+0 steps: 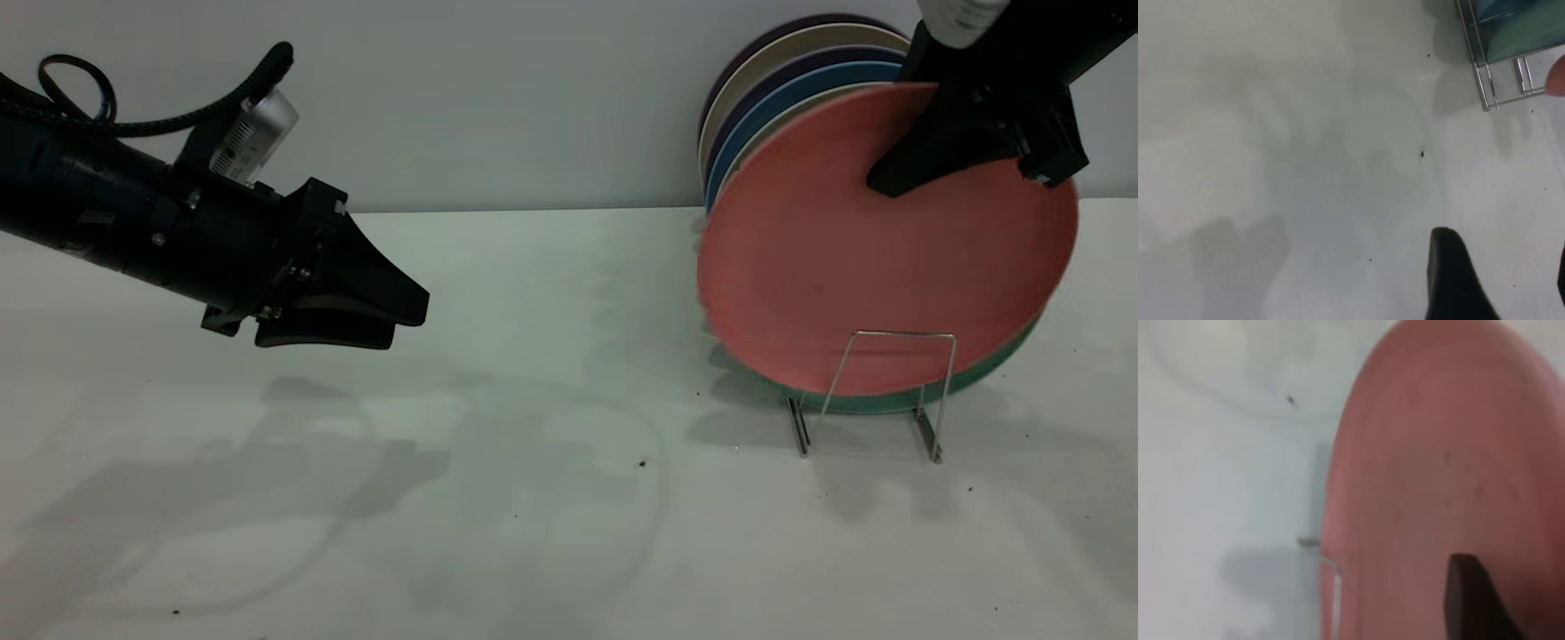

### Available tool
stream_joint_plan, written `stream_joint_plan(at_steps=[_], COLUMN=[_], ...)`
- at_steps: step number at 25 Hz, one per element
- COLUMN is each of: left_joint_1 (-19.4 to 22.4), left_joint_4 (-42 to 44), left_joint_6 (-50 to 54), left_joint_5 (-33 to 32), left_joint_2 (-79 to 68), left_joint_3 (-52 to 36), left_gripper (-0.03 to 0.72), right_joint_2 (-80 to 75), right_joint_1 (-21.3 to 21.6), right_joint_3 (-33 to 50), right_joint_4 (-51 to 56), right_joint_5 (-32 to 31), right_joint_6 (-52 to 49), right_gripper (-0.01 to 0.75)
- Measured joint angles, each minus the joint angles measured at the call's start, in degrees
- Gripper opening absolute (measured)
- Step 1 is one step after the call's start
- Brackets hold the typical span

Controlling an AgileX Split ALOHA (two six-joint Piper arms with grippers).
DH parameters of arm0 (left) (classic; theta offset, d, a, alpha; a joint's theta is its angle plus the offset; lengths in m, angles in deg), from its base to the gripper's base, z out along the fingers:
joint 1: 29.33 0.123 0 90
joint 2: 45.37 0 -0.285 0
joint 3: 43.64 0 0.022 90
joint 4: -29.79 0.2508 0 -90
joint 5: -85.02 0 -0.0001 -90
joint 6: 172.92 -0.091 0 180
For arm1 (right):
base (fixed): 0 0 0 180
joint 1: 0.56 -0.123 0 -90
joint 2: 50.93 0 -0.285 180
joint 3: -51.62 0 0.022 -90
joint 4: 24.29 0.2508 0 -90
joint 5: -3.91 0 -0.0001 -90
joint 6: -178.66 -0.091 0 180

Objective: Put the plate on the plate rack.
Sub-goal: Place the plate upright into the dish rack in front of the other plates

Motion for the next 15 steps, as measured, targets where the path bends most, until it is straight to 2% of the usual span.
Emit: stream_joint_plan(at_steps=[4, 7, 12, 15], left_joint_1=[0.0, 0.0, 0.0, 0.0], left_joint_4=[0.0, 0.0, 0.0, 0.2], left_joint_6=[0.0, 0.6, 0.9, 2.1], left_joint_5=[0.0, 0.0, 0.1, 0.8], left_joint_2=[0.0, 0.0, 0.0, 0.1], left_joint_3=[0.0, 0.0, 0.0, 0.0], left_gripper=[0.415, 0.415, 0.415, 0.415], right_joint_2=[0.0, 0.1, 2.5, 4.9], right_joint_1=[0.0, 0.0, 0.0, 0.1], right_joint_3=[0.0, 0.0, 0.0, 0.0], right_joint_4=[0.1, -0.1, -3.1, -3.7], right_joint_5=[-0.7, -1.8, -2.7, -2.8], right_joint_6=[-4.8, -7.7, -16.1, -28.2], right_gripper=[0.458, 0.538, 0.571, 0.574])
